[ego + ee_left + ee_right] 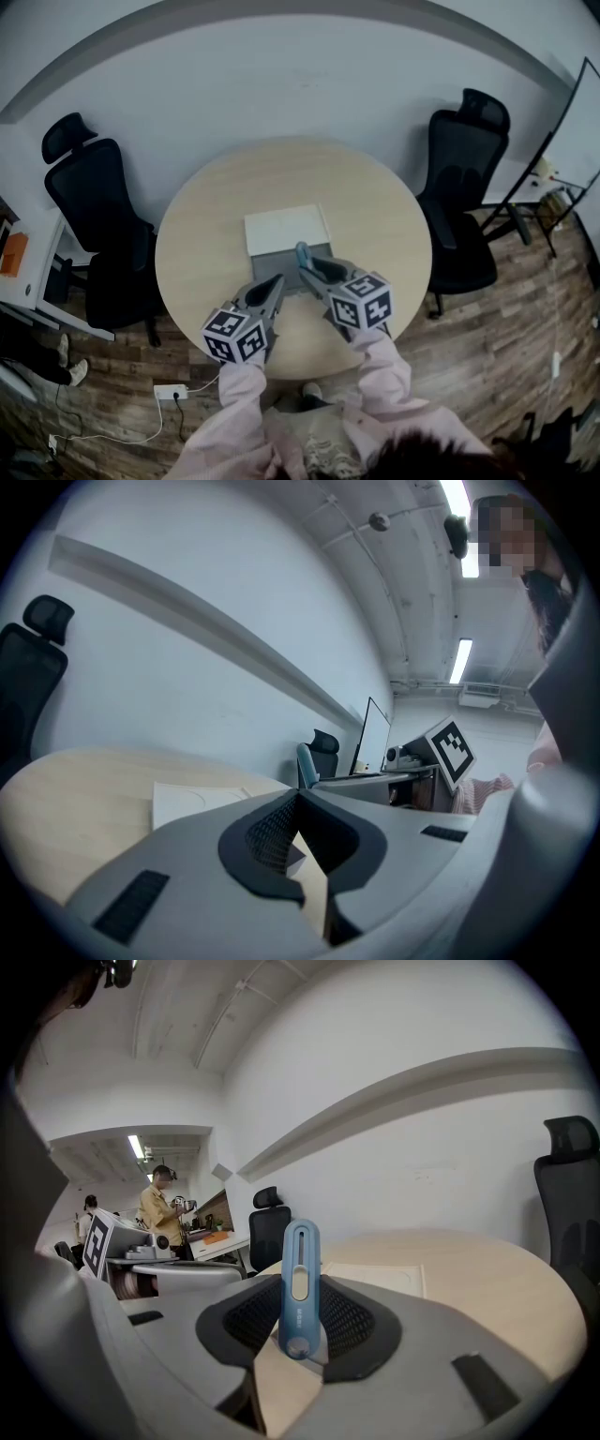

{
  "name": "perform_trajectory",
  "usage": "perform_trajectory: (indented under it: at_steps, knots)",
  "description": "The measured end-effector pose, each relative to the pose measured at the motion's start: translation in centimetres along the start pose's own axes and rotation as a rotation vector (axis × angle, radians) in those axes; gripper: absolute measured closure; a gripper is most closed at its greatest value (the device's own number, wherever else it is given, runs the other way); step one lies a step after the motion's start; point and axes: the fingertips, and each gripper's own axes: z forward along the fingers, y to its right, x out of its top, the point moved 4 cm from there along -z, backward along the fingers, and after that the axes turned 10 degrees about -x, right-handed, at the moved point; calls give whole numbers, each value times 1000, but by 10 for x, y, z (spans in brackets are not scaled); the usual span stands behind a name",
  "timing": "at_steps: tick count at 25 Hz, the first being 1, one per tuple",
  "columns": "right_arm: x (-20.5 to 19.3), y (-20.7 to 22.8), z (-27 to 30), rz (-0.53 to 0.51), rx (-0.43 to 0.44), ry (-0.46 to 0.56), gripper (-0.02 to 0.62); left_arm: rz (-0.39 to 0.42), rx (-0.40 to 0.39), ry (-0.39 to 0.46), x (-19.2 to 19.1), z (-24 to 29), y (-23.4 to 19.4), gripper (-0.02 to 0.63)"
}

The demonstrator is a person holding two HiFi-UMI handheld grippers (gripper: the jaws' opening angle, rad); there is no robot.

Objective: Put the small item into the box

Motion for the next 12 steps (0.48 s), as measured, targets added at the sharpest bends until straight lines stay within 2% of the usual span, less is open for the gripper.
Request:
perform_trajectory:
  at_steps: [12]
  knots:
    - [-18,4,33,13,-11,-91,466,-101,-1,-63,-26,0,-31,597]
